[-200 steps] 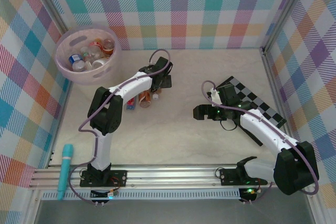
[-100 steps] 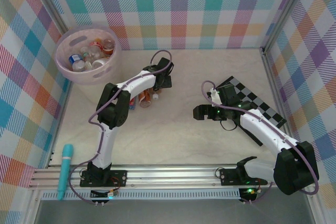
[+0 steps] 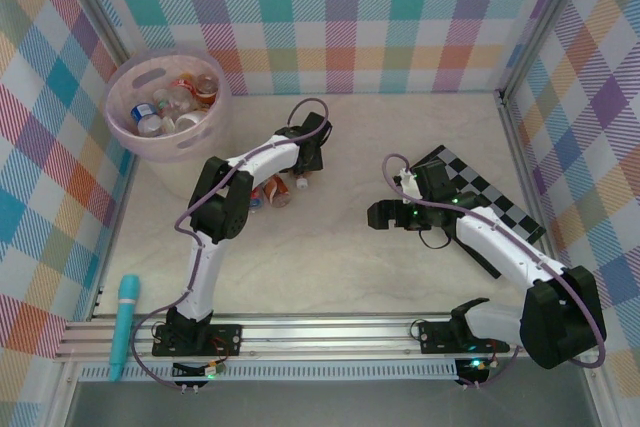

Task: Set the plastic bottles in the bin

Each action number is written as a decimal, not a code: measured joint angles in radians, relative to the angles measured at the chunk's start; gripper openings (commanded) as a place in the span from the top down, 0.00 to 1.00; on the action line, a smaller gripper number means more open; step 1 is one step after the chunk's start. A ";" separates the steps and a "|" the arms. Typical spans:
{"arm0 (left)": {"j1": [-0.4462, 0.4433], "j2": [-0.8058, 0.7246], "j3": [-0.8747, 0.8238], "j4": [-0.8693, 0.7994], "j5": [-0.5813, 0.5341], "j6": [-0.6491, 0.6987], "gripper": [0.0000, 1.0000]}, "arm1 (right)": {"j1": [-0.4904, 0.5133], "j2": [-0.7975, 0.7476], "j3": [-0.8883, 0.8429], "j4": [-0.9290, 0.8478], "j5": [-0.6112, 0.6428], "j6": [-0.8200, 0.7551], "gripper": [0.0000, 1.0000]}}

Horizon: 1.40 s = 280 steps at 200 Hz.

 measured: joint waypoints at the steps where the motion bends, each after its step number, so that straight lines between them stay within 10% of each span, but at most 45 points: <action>1: 0.000 0.000 0.000 0.000 0.000 0.000 0.35 | 0.000 0.000 0.000 0.000 0.000 0.000 0.05; 179: -0.061 -0.048 0.075 -0.066 0.089 0.078 0.55 | 0.001 0.019 0.000 0.002 -0.007 0.000 0.05; 280: -0.108 -0.376 0.172 -0.199 0.177 0.185 0.71 | 0.001 0.051 0.000 0.006 -0.015 0.000 0.05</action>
